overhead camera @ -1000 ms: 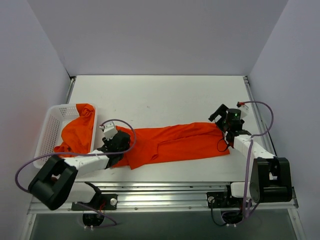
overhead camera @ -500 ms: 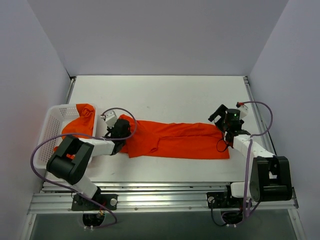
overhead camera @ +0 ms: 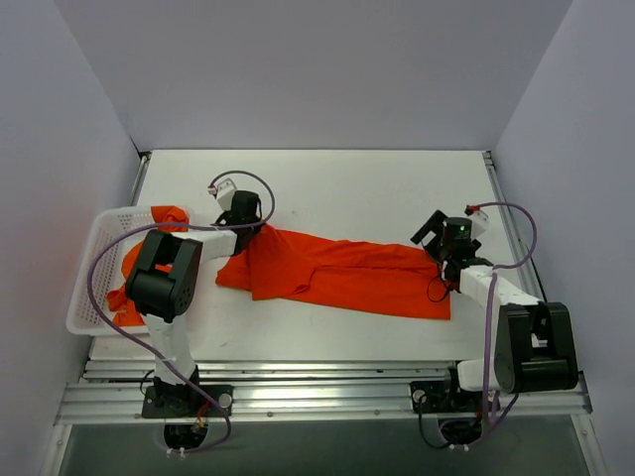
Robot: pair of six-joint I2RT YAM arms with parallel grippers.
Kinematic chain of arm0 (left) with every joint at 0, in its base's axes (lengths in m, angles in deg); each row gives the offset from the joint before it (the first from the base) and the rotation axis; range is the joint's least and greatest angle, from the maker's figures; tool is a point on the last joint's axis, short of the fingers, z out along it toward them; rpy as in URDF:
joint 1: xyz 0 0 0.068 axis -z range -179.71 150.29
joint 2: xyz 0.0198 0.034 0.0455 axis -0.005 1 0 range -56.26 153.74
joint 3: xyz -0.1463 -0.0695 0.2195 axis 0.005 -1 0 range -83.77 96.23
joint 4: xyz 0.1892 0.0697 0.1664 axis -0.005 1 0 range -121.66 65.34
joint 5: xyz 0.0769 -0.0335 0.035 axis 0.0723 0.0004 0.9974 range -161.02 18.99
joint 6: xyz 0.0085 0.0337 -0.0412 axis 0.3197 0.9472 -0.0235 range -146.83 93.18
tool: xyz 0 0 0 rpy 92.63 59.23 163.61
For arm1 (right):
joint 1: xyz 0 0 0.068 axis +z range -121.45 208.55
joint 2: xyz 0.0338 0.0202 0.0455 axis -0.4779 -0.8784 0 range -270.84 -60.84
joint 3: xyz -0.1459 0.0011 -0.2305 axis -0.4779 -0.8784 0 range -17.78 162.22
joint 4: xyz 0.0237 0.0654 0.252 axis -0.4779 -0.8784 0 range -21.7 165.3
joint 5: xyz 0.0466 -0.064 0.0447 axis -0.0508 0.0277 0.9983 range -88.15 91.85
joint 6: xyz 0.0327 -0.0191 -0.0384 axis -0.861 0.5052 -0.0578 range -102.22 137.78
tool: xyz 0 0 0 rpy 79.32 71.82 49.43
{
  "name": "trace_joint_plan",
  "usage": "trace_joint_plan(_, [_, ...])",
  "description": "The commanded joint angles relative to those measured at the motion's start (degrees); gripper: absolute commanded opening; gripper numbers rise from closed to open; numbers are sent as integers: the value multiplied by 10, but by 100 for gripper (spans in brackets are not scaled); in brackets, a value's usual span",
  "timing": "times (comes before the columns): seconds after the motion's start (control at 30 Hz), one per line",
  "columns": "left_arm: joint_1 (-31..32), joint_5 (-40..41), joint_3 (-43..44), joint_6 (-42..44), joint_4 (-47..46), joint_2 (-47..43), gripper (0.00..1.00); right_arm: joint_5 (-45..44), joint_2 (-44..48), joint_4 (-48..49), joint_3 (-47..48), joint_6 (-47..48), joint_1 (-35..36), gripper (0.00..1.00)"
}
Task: Fold and stack the t-shirts
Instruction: Fold the tshirt
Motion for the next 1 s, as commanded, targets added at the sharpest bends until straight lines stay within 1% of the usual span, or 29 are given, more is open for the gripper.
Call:
trace_joint_plan(0.0, [-8, -33, 116, 23, 54, 52, 2, -7, 23, -8, -9, -10, 24, 92])
trace_joint_plan(0.07, [-12, -56, 171, 26, 81, 96, 2, -11, 23, -13, -12, -24, 44, 92])
trace_joint_plan(0.1, [-14, -62, 223, 26, 108, 111, 2, -11, 20, -15, -18, -29, 49, 92])
trace_joint_plan(0.13, [-15, -71, 248, 28, 125, 135, 2, -6, 19, -14, -22, -34, 54, 92])
trace_joint_plan(0.17, [-15, -73, 270, 28, 152, 144, 2, -2, 18, -10, -28, -40, 61, 92])
trace_joint_plan(0.2, [-15, -77, 300, 30, 159, 152, 2, 1, 18, -4, -41, -44, 66, 92])
trace_joint_plan(0.37, [-17, -78, 335, 37, 171, 171, 2, 19, 23, 13, -77, -64, 97, 91])
trace_joint_plan(0.4, [-19, -80, 370, 44, 181, 188, 2, 21, 25, 17, -90, -70, 107, 91])
trace_joint_plan(0.47, [-23, -90, 420, 56, 222, 213, 2, 28, 29, 23, -98, -89, 138, 91])
trace_joint_plan(0.5, [-25, -93, 474, 59, 234, 242, 2, 28, 31, 29, -101, -97, 151, 91])
trace_joint_plan(0.57, [-31, -120, 536, 62, 280, 275, 2, 23, 32, 50, -115, -116, 180, 91])
trace_joint_plan(0.6, [-31, -121, 567, 64, 296, 292, 2, 17, 32, 55, -119, -136, 213, 91])
trace_joint_plan(0.63, [-32, -126, 617, 63, 321, 319, 2, 11, 30, 62, -124, -147, 233, 91])
trace_joint_plan(0.7, [-32, -138, 652, 62, 331, 346, 2, -6, 17, 73, -127, -170, 281, 91])
trace_joint_plan(0.77, [-32, -144, 688, 65, 342, 358, 2, -13, -1, 93, -134, -184, 309, 91])
trace_joint_plan(0.83, [-32, -128, 703, 68, 367, 354, 2, -26, -16, 99, -135, -198, 343, 91])
trace_joint_plan(0.87, [-33, -120, 668, 68, 358, 337, 2, -30, -32, 108, -135, -199, 351, 91])
trace_joint_plan(0.9, [-32, -114, 626, 74, 334, 280, 2, -35, -41, 110, -135, -198, 357, 91])
trace_joint_plan(0.93, [-31, -111, 577, 75, 280, 243, 2, -38, -56, 110, -132, -197, 361, 91])
trace_joint_plan(0.97, [-29, -103, 481, 75, 257, 206, 2, -39, -63, 116, -132, -196, 361, 91])
